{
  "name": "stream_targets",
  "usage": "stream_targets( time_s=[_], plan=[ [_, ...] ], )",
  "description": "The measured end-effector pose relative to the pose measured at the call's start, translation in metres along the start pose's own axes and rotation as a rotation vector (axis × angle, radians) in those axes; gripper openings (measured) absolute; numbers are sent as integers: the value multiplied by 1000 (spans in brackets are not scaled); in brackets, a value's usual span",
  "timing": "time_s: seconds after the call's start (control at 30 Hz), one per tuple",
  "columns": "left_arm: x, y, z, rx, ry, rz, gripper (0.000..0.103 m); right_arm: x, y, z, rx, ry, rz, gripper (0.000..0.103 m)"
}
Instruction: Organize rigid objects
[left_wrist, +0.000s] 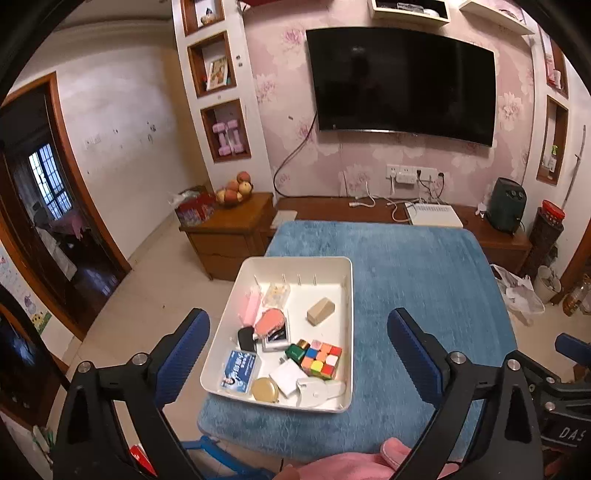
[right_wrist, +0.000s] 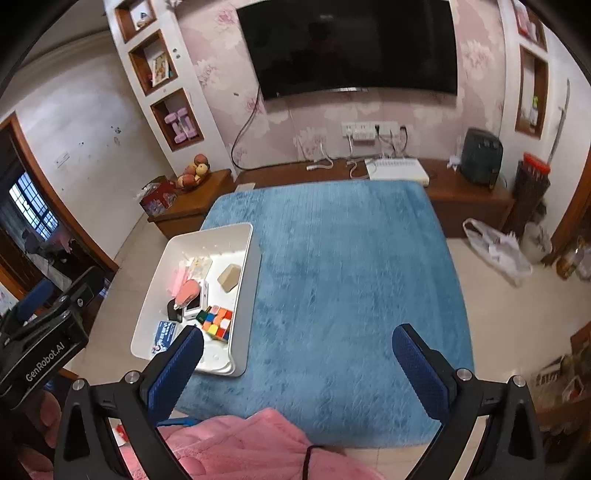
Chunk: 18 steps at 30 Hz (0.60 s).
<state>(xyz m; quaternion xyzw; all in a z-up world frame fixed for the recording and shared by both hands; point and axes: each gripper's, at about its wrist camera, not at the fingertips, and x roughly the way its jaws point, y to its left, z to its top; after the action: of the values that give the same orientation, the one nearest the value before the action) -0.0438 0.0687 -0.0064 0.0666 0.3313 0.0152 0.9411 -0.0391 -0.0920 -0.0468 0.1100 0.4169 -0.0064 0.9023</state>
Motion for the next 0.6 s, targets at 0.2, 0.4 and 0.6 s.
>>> stream_targets(
  time_s=[0.2, 0.4, 0.6],
  plan=[
    [-1, -8, 0, 9, -16, 21, 100, -7, -2, 4, -30, -63, -5, 102],
    [-4, -11, -2, 20, -2, 43, 100, -9, -1, 5, -53, -85, 21, 102],
    [-6, -16, -2, 17, -10, 66, 100, -2, -5, 7, -49, -60, 38, 102]
  ],
)
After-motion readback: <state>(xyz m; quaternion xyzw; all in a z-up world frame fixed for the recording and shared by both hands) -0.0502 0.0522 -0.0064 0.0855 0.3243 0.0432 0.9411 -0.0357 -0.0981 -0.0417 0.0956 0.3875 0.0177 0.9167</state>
